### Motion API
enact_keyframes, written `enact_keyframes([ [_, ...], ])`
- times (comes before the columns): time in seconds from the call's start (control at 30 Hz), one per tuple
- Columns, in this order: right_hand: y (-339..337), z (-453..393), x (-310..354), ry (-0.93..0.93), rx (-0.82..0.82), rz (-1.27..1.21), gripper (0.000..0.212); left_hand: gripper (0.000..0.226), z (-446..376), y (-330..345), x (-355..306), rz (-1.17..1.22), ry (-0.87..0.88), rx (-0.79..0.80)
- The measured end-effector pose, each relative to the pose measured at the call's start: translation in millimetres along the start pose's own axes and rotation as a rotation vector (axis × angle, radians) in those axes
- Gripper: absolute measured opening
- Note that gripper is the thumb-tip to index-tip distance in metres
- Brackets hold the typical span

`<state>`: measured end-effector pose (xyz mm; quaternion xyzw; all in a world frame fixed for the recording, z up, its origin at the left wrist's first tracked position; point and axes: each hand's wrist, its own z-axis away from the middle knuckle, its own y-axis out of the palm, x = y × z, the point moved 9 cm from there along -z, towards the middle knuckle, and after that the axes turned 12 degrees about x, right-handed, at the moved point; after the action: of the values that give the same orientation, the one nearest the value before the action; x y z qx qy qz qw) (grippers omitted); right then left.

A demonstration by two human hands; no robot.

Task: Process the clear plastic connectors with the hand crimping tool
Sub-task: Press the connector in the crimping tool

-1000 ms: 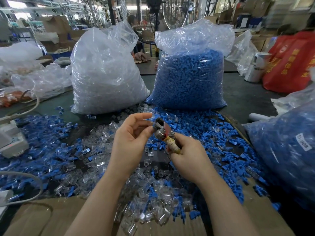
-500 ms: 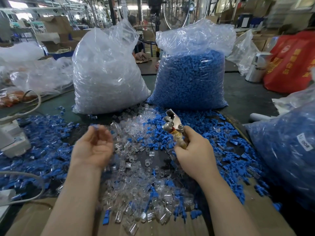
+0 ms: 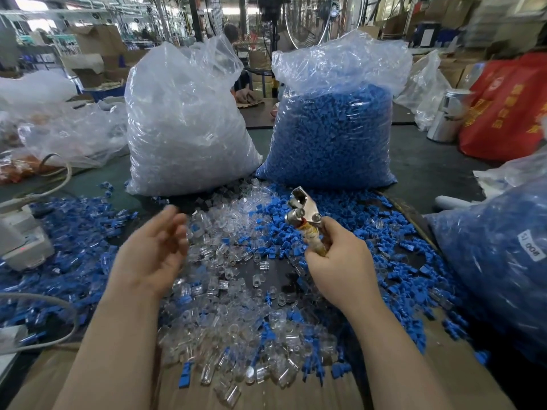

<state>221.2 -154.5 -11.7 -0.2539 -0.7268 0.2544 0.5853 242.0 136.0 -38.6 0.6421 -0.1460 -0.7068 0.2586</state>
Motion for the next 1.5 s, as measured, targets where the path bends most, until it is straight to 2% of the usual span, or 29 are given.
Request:
enact_keyframes([
  [0.07, -1, -1, -2, 0.017, -0.005, 0.024, 0.004, 0.017, 4, 35, 4, -0.583, -0.031, 0.186],
  [0.13, -2, -2, -4, 0.036, -0.001, 0.050, 0.008, 0.015, 13, 66, 20, -0.926, -0.086, 0.373],
  [0.2, 0, -3, -6, 0.059, 0.015, 0.093, 0.011, 0.010, 19, 79, 38, -1.121, -0.130, 0.474],
  [0.3, -1, -2, -8, 0.089, 0.000, 0.127, 0.013, 0.012, 20, 96, 49, -1.333, 0.000, 0.470],
  [0.4, -4, -1, -10, 0.113, -0.034, 0.121, 0.019, 0.036, 18, 109, 59, -1.621, 0.174, 0.451],
  [0.53, -4, -1, -11, 0.127, -0.037, 0.146, 0.019, 0.059, 13, 104, 85, -1.925, 0.110, 0.498],
  [0.6, -2, -2, -11, 0.140, -0.019, 0.175, 0.018, 0.057, 13, 103, 84, -1.890, 0.123, 0.501],
  [0.7, -1, -3, -13, 0.153, -0.014, 0.170, 0.015, 0.036, 13, 104, 71, -1.717, 0.193, 0.479],
  [0.77, -2, -2, -14, 0.157, -0.023, 0.150, 0.016, 0.033, 14, 103, 66, -1.676, 0.183, 0.466],
  [0.9, -3, -2, -15, 0.162, -0.035, 0.147, 0.019, 0.040, 18, 105, 66, -1.718, 0.159, 0.463],
  [1.13, -3, -3, -15, 0.161, -0.043, 0.150, 0.017, 0.014, 24, 113, 66, -1.751, 0.207, 0.489],
  [1.33, 0, -4, -15, 0.143, -0.022, 0.153, 0.014, 0.016, 24, 119, 73, -1.930, 0.242, 0.440],
  [1.43, 3, -4, -15, 0.133, -0.006, 0.130, 0.011, 0.006, 26, 120, 68, -1.796, 0.272, 0.429],
  [1.5, 3, -4, -14, 0.119, 0.005, 0.087, 0.008, 0.014, 26, 117, 57, -1.535, 0.284, 0.375],
])
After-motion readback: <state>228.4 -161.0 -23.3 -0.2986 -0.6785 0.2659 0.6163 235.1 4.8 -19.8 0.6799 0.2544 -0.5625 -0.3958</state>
